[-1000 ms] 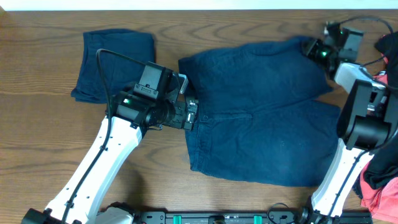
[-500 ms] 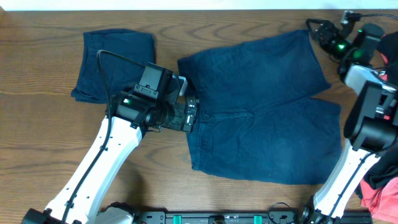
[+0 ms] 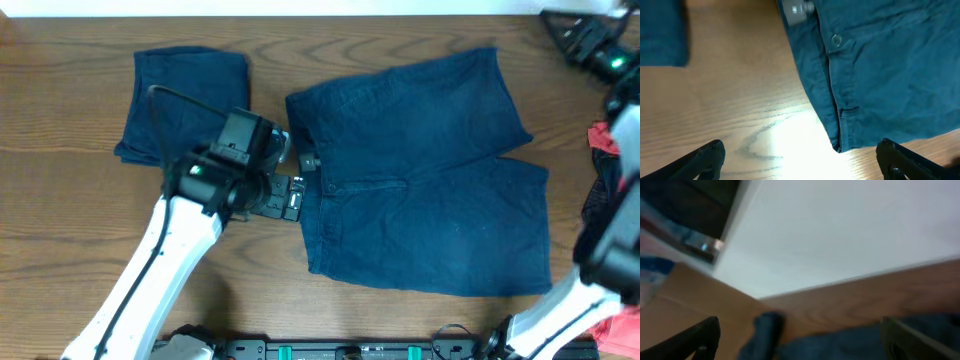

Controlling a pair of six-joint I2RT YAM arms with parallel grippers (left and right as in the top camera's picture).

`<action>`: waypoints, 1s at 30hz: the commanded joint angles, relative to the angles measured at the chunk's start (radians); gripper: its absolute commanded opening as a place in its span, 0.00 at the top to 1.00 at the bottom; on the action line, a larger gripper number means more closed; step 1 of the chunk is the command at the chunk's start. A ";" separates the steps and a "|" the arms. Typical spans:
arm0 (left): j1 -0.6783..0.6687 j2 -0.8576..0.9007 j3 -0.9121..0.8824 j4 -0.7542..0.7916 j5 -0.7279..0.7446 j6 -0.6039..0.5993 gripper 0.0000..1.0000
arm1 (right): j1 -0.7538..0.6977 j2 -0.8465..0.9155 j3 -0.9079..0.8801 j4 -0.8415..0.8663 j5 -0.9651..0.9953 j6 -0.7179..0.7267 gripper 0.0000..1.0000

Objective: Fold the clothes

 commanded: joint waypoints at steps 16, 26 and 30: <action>0.005 -0.041 -0.111 -0.086 -0.041 -0.290 0.02 | 0.027 -0.552 -0.019 -1.196 0.851 -0.389 0.01; 0.004 0.253 -0.301 0.198 0.340 -0.379 0.03 | 0.027 -0.440 -0.256 -1.279 0.809 -0.395 0.01; -0.006 0.334 -0.304 0.246 0.360 -0.433 0.11 | 0.027 -0.434 -0.357 -1.251 0.809 -0.401 0.01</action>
